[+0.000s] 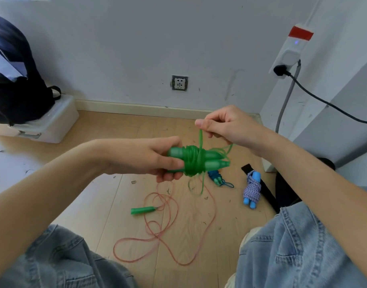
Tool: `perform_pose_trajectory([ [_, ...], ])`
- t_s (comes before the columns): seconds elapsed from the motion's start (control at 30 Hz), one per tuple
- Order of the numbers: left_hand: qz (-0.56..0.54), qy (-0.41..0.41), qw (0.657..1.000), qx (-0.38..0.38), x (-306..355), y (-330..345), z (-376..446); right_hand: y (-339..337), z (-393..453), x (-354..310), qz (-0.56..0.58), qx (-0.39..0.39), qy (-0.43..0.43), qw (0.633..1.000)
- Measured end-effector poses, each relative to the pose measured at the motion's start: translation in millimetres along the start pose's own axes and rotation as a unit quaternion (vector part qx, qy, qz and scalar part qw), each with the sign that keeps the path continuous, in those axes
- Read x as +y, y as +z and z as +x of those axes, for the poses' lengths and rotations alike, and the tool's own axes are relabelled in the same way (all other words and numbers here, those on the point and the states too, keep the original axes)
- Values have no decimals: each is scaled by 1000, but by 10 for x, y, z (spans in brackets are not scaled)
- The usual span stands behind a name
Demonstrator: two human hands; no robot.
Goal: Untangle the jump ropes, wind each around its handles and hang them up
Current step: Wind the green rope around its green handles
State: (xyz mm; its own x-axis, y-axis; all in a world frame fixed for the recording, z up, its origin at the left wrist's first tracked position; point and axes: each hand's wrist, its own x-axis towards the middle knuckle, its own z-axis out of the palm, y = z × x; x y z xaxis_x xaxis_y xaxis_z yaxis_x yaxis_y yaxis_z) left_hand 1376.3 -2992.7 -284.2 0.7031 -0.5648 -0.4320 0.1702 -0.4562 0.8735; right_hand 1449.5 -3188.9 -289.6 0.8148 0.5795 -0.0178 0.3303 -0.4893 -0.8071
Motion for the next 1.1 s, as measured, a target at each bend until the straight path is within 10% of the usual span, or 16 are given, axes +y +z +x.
perform_pose_trajectory([
  [0.2, -166, 10, 983, 82, -112, -126, 67, -111, 21, -51, 79, 89, -10, 993],
  [0.43, -434, 5, 881, 187, -321, -430, 161, -105, 13, -65, 94, 128, -57, 986],
  [0.57, -283, -55, 938, 191, -328, -330, 184, -50, 25, -61, 77, 108, -63, 989],
  [0.77, -30, -15, 999, -34, -36, -65, -8, 22, 3, -4, 29, 26, -31, 999],
  [0.9, -144, 89, 984, -63, 55, -155, -159, 67, -15, -1, 116, -41, -12, 992],
  [1.1, -347, 117, 922, 129, -88, -347, -28, 88, -9, -20, 64, -29, 10, 997],
])
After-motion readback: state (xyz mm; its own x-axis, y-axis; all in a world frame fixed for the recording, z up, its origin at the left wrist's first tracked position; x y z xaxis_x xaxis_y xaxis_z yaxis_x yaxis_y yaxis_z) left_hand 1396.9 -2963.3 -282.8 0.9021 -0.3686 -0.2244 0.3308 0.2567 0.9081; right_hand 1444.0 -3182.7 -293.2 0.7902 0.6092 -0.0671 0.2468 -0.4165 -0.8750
